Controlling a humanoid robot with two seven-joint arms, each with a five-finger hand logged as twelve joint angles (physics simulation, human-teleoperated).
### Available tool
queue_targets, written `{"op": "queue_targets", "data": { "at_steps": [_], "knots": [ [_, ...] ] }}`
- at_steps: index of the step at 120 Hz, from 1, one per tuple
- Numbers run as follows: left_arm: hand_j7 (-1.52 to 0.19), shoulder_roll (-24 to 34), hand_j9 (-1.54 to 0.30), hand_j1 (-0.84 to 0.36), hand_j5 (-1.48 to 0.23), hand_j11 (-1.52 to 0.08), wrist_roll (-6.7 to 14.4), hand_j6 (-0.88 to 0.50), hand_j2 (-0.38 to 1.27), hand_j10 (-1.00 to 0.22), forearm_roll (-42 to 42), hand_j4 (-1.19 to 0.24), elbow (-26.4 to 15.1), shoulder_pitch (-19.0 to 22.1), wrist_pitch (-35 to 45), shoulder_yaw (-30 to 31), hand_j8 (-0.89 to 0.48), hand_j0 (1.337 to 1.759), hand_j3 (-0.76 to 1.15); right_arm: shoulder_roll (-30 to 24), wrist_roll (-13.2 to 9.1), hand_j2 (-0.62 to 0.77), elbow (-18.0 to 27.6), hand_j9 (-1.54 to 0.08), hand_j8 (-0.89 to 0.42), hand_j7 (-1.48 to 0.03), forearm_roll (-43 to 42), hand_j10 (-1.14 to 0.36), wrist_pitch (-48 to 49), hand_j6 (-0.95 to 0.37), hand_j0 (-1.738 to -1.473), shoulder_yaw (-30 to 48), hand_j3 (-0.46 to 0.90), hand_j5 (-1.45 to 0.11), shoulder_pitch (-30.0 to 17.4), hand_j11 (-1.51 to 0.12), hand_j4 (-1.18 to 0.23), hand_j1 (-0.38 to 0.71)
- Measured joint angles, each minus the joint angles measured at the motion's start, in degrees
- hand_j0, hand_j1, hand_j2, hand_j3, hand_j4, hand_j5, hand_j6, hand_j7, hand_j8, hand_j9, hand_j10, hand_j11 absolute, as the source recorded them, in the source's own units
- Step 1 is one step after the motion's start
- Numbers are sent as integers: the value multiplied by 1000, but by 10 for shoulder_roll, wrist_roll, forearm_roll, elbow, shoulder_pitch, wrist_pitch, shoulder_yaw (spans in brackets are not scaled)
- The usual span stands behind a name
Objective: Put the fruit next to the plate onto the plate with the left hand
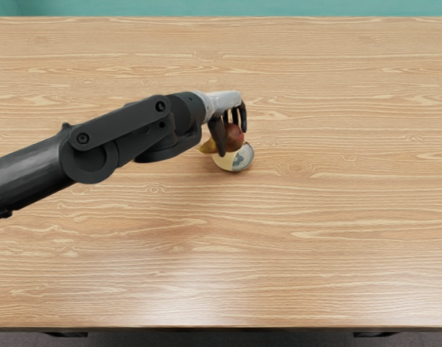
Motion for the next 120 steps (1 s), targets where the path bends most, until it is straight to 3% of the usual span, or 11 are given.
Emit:
{"op": "queue_targets", "data": {
  "at_steps": [9, 24, 81, 88, 120],
  "knots": [
    [-884, -1, -893, -257, -899, -894, 0, -492, 424, -670, 1, -665, 15, -2, 0, 1, -522, 1656, 0, 0, 0, 0, 0, 0, 0, 0, 0, 0, 0, 0, -1658, 0, 0, 0, 0, 0, 0, -349],
    [-880, -6, -894, -234, -896, -894, 0, -497, 353, -670, 2, -668, 25, -3, 0, 2, -516, 1655, 0, 0, 0, 0, 0, 0, 0, 0, 0, 0, 0, 0, -1658, 0, 0, 0, 0, 0, 0, -349],
    [-862, -26, -875, -214, -870, -875, 0, -523, 338, -654, 3, -657, 31, 0, 14, 15, -539, 1655, 0, 0, 0, 0, 0, 0, 0, 0, 0, 0, 0, -1, -1658, 0, 0, 0, 0, 0, 0, -349],
    [-805, -30, -817, -207, -811, -817, 0, -517, 303, -614, 3, -617, 31, 0, 15, 19, -553, 1656, 0, 0, 0, 0, 0, 0, 0, 0, 0, 0, 0, 0, -1658, 0, 0, 0, 0, 0, 0, -349],
    [-453, -35, -456, -18, -455, -456, 0, -322, 120, -348, 2, -349, 31, 0, 23, 25, -331, 1657, 0, 0, 0, 0, 0, 0, 0, 0, 0, 0, 0, 0, -1658, 0, 0, 0, 0, 0, 0, -349]
  ]
}}
